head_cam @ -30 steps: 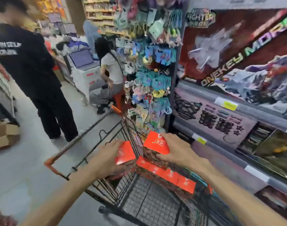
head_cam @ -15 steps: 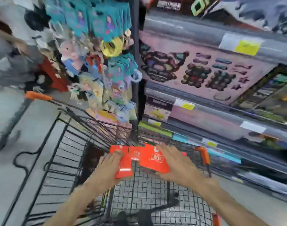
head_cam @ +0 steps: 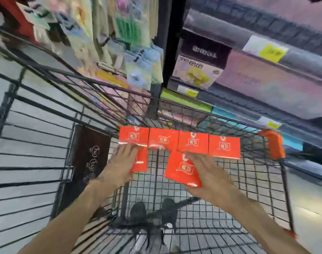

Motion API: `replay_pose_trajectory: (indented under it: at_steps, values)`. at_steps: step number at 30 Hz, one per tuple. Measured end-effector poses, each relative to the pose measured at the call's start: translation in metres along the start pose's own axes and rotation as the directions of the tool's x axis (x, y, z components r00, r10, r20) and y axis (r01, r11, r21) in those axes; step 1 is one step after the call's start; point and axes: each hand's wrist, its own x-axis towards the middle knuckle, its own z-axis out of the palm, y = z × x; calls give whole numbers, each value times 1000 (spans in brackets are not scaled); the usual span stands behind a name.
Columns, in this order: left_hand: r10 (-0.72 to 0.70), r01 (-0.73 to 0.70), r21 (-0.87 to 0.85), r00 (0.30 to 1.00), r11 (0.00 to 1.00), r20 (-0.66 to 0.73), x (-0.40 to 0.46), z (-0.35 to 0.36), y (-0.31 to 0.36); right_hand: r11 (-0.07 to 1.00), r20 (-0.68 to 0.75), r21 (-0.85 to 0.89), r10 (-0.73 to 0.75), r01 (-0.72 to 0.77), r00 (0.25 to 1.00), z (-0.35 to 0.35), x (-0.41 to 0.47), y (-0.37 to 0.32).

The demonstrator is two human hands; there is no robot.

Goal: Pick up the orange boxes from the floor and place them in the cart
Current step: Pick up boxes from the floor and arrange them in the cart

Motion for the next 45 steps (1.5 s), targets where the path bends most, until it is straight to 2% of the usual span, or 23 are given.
replay_pose_trajectory:
  at_steps: [4,9,14,28,31,33,38,41,45]
  values:
    - [-24,25,31,1000,999,-15,3,9,1,996,-27,-29,-88,87,996,20,14,3]
    - [-90,95,88,994,992,-57,1,14,7,981,-72,-174,-104,91,992,33,34,-3]
    - [-133,135,42,990,990,-43,-8,12,4,966,-64,-223,-151,133,986,43,53,-15]
    - [-134,134,-4,988,991,-79,-5,29,-1,907,-101,-403,-174,119,980,82,76,-24]
    - [-152,151,-7,986,988,-67,-3,35,-2,928,-135,-362,-140,83,981,86,78,-25]
    - [-165,164,-17,985,986,-52,-4,34,-1,917,-109,-386,-154,101,982,87,77,-24]
    - [-103,104,-26,994,994,21,-11,1,8,930,-102,-345,-175,130,979,73,63,-25]
    - [-23,23,-44,1000,999,-6,-21,-34,18,955,-100,-267,-161,129,982,45,38,-27]
    - [116,-119,-26,990,993,-84,-32,-105,47,984,-119,-173,-58,37,991,-26,-10,-30]
